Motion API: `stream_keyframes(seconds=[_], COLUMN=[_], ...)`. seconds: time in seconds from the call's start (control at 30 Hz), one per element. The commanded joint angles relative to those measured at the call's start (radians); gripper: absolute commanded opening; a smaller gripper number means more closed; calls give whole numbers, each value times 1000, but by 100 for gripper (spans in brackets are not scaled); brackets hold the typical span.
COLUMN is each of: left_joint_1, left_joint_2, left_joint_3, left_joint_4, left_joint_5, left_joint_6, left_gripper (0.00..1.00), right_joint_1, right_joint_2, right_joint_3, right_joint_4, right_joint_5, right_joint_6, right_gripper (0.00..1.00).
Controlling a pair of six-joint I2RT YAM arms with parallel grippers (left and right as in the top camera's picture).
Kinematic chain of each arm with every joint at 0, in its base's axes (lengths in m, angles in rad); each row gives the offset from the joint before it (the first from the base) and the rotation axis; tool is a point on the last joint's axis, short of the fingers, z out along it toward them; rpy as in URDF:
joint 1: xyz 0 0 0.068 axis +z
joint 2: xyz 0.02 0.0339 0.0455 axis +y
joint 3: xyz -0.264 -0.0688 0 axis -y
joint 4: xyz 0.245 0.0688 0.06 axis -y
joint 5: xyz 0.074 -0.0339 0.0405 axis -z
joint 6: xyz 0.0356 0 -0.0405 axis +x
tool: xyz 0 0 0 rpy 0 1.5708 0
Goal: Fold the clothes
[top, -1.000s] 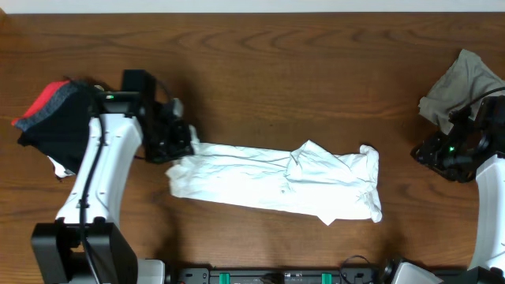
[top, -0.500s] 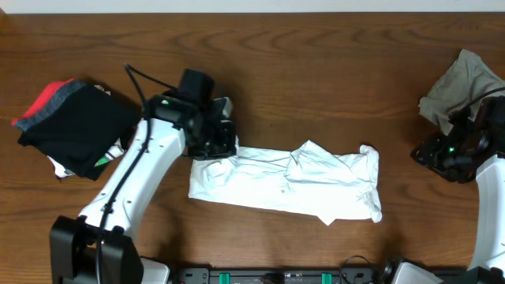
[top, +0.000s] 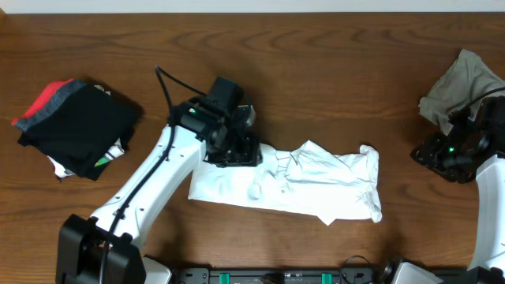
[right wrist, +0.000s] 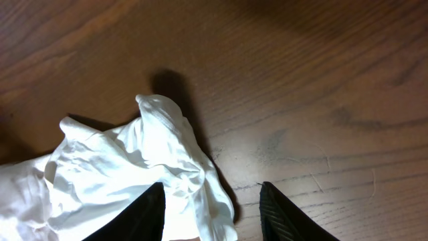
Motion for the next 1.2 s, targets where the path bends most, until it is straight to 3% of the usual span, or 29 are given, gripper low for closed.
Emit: stream_keyframes(seconds=[0.0,0.27,0.57,0.97,1.17], left_joint_1=[-31,-12,97,189,189], left_joint_2=[10,10,10,10,10], left_joint_3=[13,13,13,13,13], left_joint_4=[-1,-12,-104,-130,-131], left_joint_5=[2,-74,-322,-353,-424], left_joint_6=[-31,-27,-8,14,14], left_gripper=[55,55,56,57,72], right_joint_1=[-5,-5,-4,-1,5], right_joint_2=[-11,-11,9,45,45], right_joint_3=[13,13,-36,-288,-367], right_joint_4=[2,-3,-43,161,238], right_joint_5=[0,13,18,-188,-183], right_joint_6=[-18,-18,-69,-93,-93], right_gripper=[45,50,62,64,65])
